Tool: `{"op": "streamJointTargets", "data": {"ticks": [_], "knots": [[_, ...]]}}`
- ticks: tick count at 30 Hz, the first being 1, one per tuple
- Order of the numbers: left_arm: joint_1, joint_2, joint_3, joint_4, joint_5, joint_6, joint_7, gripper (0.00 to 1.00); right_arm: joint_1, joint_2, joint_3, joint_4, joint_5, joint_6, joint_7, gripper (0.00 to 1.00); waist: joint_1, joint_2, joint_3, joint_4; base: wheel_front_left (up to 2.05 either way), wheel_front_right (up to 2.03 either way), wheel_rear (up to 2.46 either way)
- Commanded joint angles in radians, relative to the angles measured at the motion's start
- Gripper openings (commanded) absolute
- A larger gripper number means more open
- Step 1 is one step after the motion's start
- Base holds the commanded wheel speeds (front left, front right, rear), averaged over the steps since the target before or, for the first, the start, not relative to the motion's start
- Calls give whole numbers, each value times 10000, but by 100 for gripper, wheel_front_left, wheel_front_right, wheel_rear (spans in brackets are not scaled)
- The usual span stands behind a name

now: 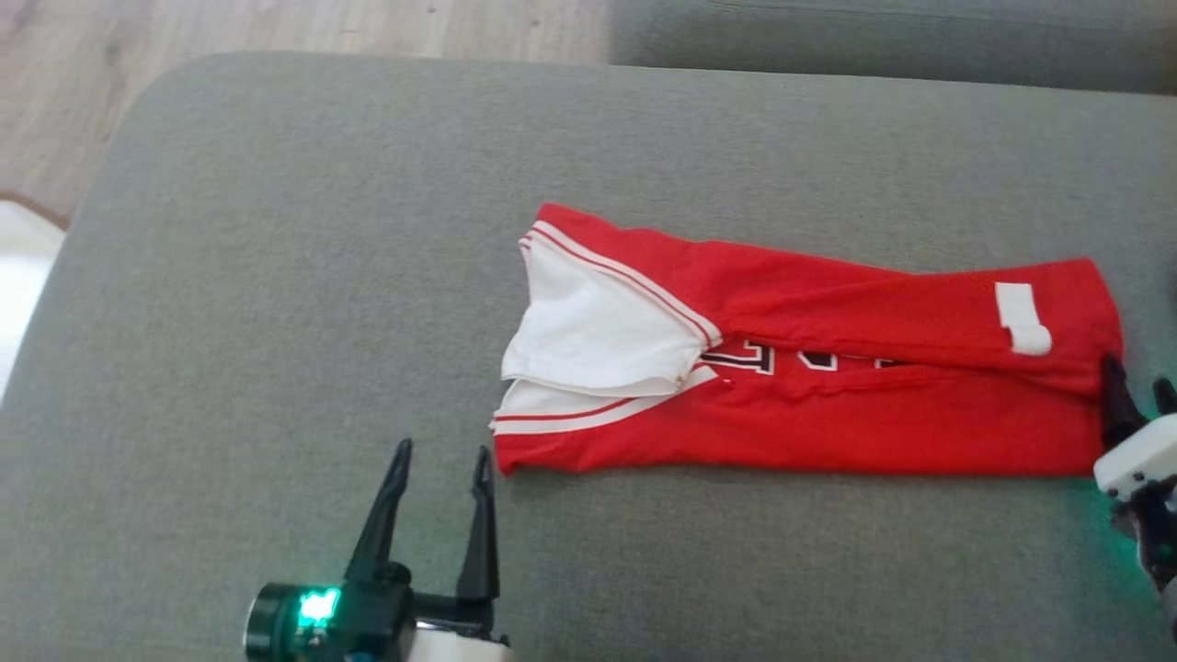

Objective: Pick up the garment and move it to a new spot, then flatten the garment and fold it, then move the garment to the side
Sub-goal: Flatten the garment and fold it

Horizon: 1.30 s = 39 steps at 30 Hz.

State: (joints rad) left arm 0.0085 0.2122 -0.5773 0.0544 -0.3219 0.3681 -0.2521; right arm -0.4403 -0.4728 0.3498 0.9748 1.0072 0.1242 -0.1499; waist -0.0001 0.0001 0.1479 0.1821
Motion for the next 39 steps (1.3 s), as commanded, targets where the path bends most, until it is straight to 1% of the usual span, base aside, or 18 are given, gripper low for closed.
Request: {"op": "streamJointTargets", "data": {"ticks": [1, 3, 4, 5, 6, 7, 8, 10, 13, 20, 22, 24, 27, 30, 32, 35, 39], "knots": [[-156, -127, 456, -379, 386, -102, -96, 100, -179, -50, 103, 307, -199, 65, 135, 100, 1, -1, 9, 194, 0, 0, 0], [-63, -305, 562, -347, 683, -250, -96, 100, -239, 120, 153, 935, -363, 65, 401, 100, 1, -1, -19, 298, 0, 0, 0], [-28, -374, 620, -326, 817, -317, -96, 100, -234, 253, 197, 1160, -410, 65, 560, 95, 1, -1, -43, 333, 0, 0, 0], [9, -437, 685, -307, 920, -386, -96, 100, -211, 397, 239, 1287, -415, 65, 725, 72, 1, -1, -63, 352, 0, 0, 0], [79, -550, 864, -327, 1099, -486, -96, 100, -118, 619, 277, 1294, -334, 65, 938, 27, 1, -1, -111, 352, 0, 0, 0], [79, -550, 864, -327, 1099, -486, -96, 100, -118, 619, 277, 1294, -334, 65, 938, 27, 1, -1, -111, 352, 0, 0, 0], [132, -595, 952, -333, 1171, -537, -96, 100, -58, 692, 298, 1230, -296, 65, 986, 0, 1, -1, -146, 327, 0, 0, 0], [253, -660, 1131, -341, 1292, -637, -96, 100, 62, 740, 309, 1086, -234, 65, 982, 0, 1, -1, -232, 234, 0, 0, 0], [401, -743, 1354, -328, 1445, -808, -96, 100, 122, 532, 264, 897, -243, 65, 741, 0, 1, -1, -384, 43, 0, 0, 0], [617, -899, 1672, -222, 1747, -1215, -97, 100, -97, -776, 113, 537, -442, 65, 568, 0, 1, -1, -754, -323, 0, 0, 0], [688, -929, 1764, -167, 1796, -1309, -97, 100, -169, -996, 106, 258, -479, 65, 646, 0, 1, -1, -879, -373, 0, 0, 0], [769, -948, 1842, -112, 1845, -1409, -97, 100, -194, -1032, 41, -235, -348, 65, 807, 0, 1, -1, -1012, -390, 0, 0, 0], [892, -992, 1939, -51, 1912, -1532, -97, 100, -120, -749, -149, -1396, 116, 65, 1133, 0, 1, -1, -1195, -365, 0, 0, 0], [1002, -1059, 1992, 53, 1943, -1658, -97, 100, 140, -237, -204, -2841, 477, 65, 1526, 0, 1, -1, -1326, -297, 0, 0, 0], [1041, -1108, 1984, 140, 1971, -1756, -97, 100, 318, 120, -150, -3697, 452, 65, 1742, 0, 1, -1, -1374, -219, 0, 0, 0], [1046, -1164, 1990, 226, 2032, -1880, -97, 100, 380, 913, -75, -4703, 327, 65, 2068, 0, 1, -1, -1346, -61, 0, 0, 0], [917, -1239, 1984, 310, 2127, -2024, -97, 100, 191, 2289, -124, -5242, 180, 65, 2449, 0, 1, -1, -1186, 267, 0, 0, 0]]}}
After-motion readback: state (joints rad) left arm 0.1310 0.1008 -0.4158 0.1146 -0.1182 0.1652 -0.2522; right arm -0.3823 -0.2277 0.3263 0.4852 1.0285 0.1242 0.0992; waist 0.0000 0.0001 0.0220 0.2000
